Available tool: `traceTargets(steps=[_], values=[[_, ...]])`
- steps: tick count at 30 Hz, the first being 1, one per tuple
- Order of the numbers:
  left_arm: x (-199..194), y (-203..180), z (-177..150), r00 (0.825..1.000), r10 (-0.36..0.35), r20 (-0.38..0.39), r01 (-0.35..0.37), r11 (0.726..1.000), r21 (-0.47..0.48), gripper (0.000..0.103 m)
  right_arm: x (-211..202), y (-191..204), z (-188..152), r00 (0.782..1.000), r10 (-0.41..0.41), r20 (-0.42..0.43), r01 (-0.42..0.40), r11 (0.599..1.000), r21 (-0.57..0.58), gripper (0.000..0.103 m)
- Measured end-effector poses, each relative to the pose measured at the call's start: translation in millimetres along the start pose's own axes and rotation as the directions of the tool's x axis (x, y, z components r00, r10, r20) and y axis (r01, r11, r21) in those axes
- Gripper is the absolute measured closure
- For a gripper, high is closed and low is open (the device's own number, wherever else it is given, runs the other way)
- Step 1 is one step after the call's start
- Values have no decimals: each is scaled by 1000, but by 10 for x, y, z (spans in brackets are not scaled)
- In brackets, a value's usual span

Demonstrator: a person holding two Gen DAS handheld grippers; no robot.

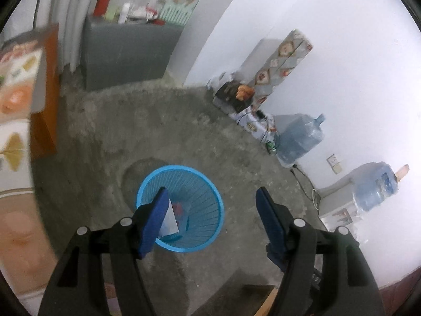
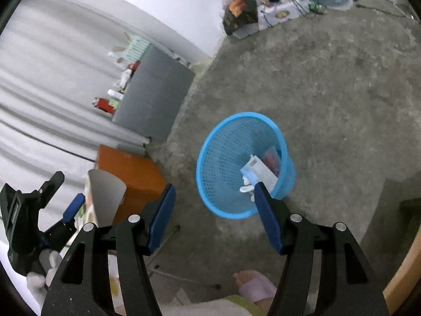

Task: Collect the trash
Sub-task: 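Open the left tool to drop the white glove while the right tool drops the blue box, then move both tools back to the table toward the pink mesh pad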

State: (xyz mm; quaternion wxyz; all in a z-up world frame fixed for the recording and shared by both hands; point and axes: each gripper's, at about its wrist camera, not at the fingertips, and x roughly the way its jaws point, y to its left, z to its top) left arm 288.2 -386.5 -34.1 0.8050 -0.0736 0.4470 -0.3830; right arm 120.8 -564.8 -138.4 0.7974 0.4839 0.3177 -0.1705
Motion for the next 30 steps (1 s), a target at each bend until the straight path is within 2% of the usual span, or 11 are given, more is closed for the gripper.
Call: traceTargets(steps=[8, 14, 20, 25, 30], values=[[-1171, -126, -370, 991, -31, 130, 20, 996, 88, 31, -574, 356, -210, 995, 87, 48, -81, 991, -103, 33], [-2101, 41, -772, 968, -1, 252, -32, 991, 129, 28, -622, 717, -466, 990, 133, -39, -138, 971, -195, 33], [-2904, 564, -1174, 949, 34, 313, -55, 997, 57, 28, -597, 1207, -804, 970, 200, -136, -231, 931, -283, 33], [-3176, 902, -1670, 955, -5, 296, -6, 999, 39, 28, -511, 1509, -1009, 955, 216, -201, -274, 901, -336, 33], [-2938, 1039, -2016, 973, -32, 228, 29, 999, 16, 28, -387, 1705, -1197, 946, 200, -255, -286, 887, -362, 33]])
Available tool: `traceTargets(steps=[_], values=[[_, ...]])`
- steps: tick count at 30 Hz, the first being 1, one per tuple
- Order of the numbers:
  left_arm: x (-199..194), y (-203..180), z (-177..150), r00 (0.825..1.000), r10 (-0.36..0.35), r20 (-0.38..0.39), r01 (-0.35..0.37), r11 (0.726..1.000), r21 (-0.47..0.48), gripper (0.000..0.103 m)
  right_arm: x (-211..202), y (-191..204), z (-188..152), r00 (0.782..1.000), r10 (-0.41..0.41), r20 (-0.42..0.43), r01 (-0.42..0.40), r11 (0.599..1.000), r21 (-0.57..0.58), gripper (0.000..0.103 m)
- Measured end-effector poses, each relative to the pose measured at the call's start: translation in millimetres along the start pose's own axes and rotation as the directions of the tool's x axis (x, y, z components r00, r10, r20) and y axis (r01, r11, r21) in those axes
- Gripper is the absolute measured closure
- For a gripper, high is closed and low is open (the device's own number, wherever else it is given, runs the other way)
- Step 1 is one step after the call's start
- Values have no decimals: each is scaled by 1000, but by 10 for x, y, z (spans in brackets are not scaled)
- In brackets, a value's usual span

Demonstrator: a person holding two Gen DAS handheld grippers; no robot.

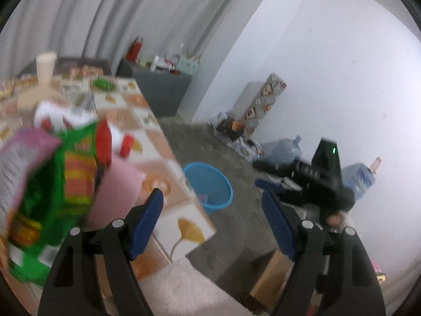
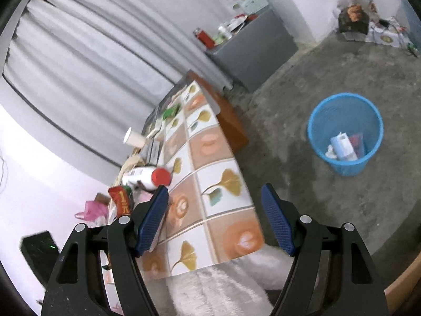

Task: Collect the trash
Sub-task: 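Move both tools back to the table toward the pink mesh pad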

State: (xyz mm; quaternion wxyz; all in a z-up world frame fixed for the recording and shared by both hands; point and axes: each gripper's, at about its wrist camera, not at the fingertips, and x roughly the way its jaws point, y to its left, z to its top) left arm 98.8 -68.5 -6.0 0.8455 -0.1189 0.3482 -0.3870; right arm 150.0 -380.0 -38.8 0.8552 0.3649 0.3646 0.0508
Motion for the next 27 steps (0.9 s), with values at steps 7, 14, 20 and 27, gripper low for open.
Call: traceTargets(steps=[7, 14, 20, 27], values=[[-57, 558, -110, 998, 65, -7, -65, 983, -171, 28, 30, 230, -140, 999, -16, -34, 15, 999, -39, 33], [-420, 1037, -71, 977, 199, 76, -173, 950, -261, 28, 175, 324, -185, 997, -24, -78, 19, 998, -54, 33], [-629, 1347, -90, 926, 361, 108, -317, 901, -297, 28, 271, 412, -220, 995, -12, -104, 5, 998, -66, 33], [-795, 1200, -58, 934, 299, 196, -257, 943, -211, 28, 456, 538, -295, 986, 29, -164, -40, 997, -64, 33]])
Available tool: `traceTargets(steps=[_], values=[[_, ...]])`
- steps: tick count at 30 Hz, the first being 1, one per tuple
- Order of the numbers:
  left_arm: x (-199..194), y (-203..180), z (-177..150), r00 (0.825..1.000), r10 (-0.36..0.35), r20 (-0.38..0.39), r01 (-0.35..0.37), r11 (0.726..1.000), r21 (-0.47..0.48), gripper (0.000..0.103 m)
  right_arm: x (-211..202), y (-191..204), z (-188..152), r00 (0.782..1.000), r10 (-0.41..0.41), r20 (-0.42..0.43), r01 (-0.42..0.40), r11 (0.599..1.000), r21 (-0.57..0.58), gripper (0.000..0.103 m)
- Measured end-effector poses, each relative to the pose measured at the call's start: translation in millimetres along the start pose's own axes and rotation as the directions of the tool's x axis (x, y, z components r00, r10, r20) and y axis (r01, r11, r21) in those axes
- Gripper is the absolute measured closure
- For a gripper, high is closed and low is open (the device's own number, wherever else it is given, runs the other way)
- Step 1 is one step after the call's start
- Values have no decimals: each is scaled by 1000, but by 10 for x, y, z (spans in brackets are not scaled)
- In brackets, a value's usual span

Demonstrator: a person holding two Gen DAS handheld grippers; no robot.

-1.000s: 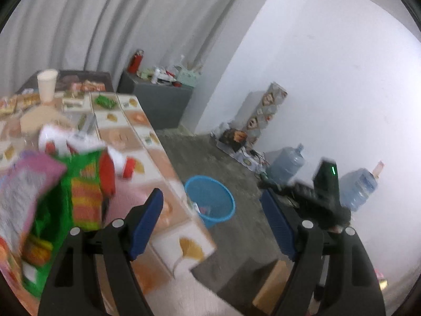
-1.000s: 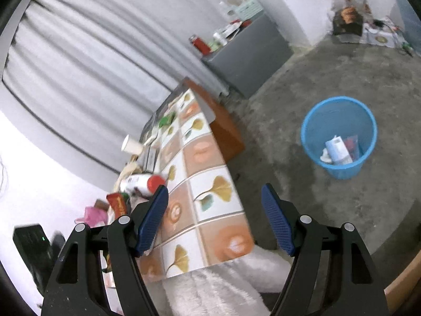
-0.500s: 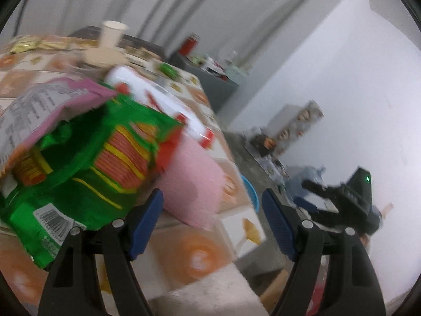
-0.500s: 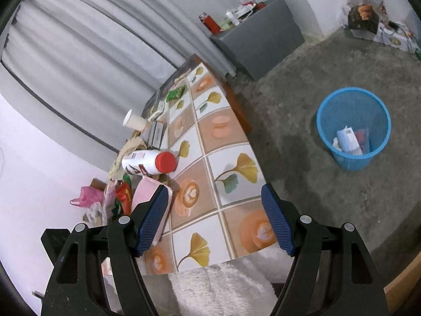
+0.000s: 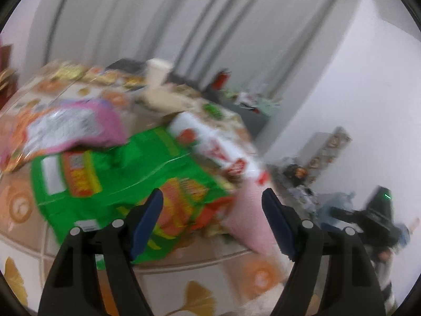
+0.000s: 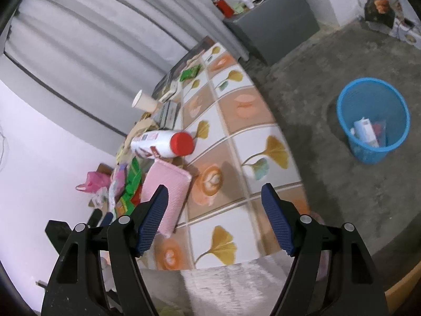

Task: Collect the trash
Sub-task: 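Move both tools back to the table toward the pink mesh pad, then close the right tool on the pink mesh pad, then lift the pink mesh pad with the right tool while the left tool closes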

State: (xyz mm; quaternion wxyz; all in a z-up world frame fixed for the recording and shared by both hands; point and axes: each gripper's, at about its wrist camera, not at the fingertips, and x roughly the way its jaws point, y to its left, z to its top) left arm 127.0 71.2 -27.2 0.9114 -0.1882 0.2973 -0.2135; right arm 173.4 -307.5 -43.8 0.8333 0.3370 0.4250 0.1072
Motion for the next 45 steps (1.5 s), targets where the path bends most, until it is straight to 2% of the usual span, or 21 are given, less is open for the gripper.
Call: traceTargets(steps=[2, 6, 12, 16, 17, 21, 26, 33, 35, 40, 45], values=[[1, -149, 5, 999, -51, -15, 52, 998, 45, 28, 95, 70, -13, 999, 27, -29, -27, 1000, -3, 33], [188, -305, 15, 993, -96, -68, 101, 992, 74, 28, 383, 204, -32, 991, 82, -103, -81, 997, 11, 33], [574, -380, 38, 979, -85, -186, 99, 993, 70, 28, 736, 252, -35, 976, 134, -175, -122, 990, 75, 38], [794, -409, 26, 961, -103, -255, 118, 992, 45, 28, 894, 226, -27, 965, 169, -202, -147, 982, 118, 45], [825, -419, 14, 959, -103, -265, 120, 992, 48, 28, 893, 222, -25, 963, 175, -204, -152, 981, 123, 49], [950, -472, -62, 942, -102, -320, 127, 990, 60, 28, 935, 223, 8, 956, 205, -209, -180, 975, 132, 50], [993, -487, -127, 924, -145, -354, 168, 985, 34, 29, 943, 217, 1, 946, 241, -218, -214, 966, 142, 55], [983, -563, -236, 902, -205, -381, 224, 975, 6, 29, 800, 81, -26, 953, 226, -200, -201, 969, 142, 69], [984, -600, -278, 895, -217, -389, 238, 971, 7, 29, 750, 29, -36, 955, 226, -193, -201, 970, 141, 76], [983, -722, -344, 880, -248, -404, 278, 960, 16, 29, 559, -95, -72, 962, 222, -159, -202, 970, 137, 84], [978, -775, -355, 882, -244, -404, 280, 959, 33, 29, 459, -183, -57, 960, 245, -133, -223, 962, 157, 86]])
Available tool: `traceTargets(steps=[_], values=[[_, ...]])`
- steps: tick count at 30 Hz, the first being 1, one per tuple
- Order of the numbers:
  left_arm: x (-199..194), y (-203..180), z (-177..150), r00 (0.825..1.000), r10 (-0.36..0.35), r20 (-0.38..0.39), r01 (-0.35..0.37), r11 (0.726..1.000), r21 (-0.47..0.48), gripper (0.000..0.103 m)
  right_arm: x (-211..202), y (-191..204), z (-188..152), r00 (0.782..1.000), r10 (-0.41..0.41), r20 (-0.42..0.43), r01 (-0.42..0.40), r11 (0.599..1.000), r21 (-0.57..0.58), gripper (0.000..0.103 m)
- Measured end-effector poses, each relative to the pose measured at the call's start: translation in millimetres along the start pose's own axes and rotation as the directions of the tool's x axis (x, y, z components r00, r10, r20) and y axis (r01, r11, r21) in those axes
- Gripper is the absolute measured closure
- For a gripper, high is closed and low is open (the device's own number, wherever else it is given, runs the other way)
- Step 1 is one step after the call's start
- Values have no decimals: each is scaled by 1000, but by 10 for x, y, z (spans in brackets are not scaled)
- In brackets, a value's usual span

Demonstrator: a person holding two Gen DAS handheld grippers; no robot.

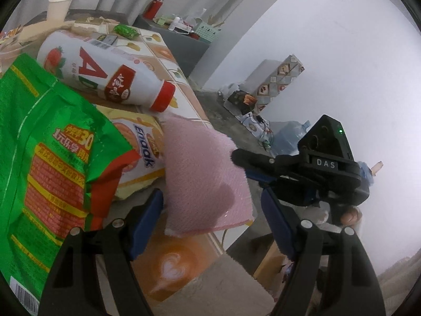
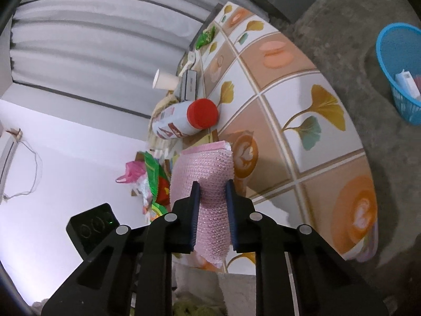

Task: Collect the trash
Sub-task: 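Lift the pink mesh pad with the right tool while the left tool closes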

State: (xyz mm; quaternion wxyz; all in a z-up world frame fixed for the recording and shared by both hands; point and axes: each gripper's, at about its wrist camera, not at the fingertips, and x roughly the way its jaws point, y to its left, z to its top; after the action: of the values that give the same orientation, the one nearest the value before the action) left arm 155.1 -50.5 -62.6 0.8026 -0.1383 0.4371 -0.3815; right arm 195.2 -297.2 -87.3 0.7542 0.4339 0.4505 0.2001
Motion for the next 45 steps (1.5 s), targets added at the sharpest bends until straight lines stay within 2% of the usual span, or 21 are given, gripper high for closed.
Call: traceTargets(steps=[8, 14, 16, 18, 21, 24, 26, 27, 29, 31, 36, 38, 43, 45], values=[[-226, 249, -76, 992, 123, 18, -122, 992, -20, 29, -151, -92, 7, 1000, 9, 30, -9, 1000, 15, 86], [-375, 549, -22, 968, 243, 53, -239, 968, -81, 29, -267, -196, 12, 999, 10, 47, -12, 999, 38, 86], [-395, 568, 20, 963, 261, 68, -255, 963, -81, 29, -293, -200, 5, 999, 5, 53, -7, 999, 41, 86], [-412, 525, 66, 961, 262, 86, -257, 965, -58, 29, -303, -213, 15, 998, 2, 61, -5, 999, 45, 86], [-350, 293, 135, 955, 274, 116, -282, 957, 59, 29, -350, -244, 18, 997, -4, 73, 0, 999, 51, 86], [-196, 27, 134, 938, 321, 132, -343, 916, 211, 29, -379, -273, 39, 996, -6, 83, 2, 998, 58, 86], [-50, -113, 102, 907, 396, 143, -421, 850, 318, 29, -396, -287, 45, 996, -6, 86, 1, 998, 60, 86], [44, -176, 76, 886, 439, 152, -463, 804, 374, 29, -393, -292, 49, 996, -6, 85, 0, 998, 62, 86], [165, -213, 54, 863, 480, 155, -497, 756, 426, 29, -380, -301, 54, 997, -2, 82, -3, 998, 64, 86], [275, -201, 41, 846, 512, 149, -519, 724, 454, 30, -352, -307, 57, 997, 2, 75, -7, 998, 65, 86], [400, -81, 57, 832, 543, 113, -534, 728, 431, 44, -309, -334, 58, 998, 13, 54, -17, 997, 77, 82], [425, -59, 62, 822, 557, 116, -547, 718, 430, 51, -298, -347, 61, 999, 18, 47, -22, 996, 83, 81], [427, -50, 70, 832, 547, 98, -535, 741, 406, 67, -240, -348, 46, 999, 37, 21, -39, 995, 96, 62], [432, -36, 85, 835, 542, 94, -530, 749, 396, 72, -209, -346, 33, 999, 34, 10, -35, 995, 96, 61]])
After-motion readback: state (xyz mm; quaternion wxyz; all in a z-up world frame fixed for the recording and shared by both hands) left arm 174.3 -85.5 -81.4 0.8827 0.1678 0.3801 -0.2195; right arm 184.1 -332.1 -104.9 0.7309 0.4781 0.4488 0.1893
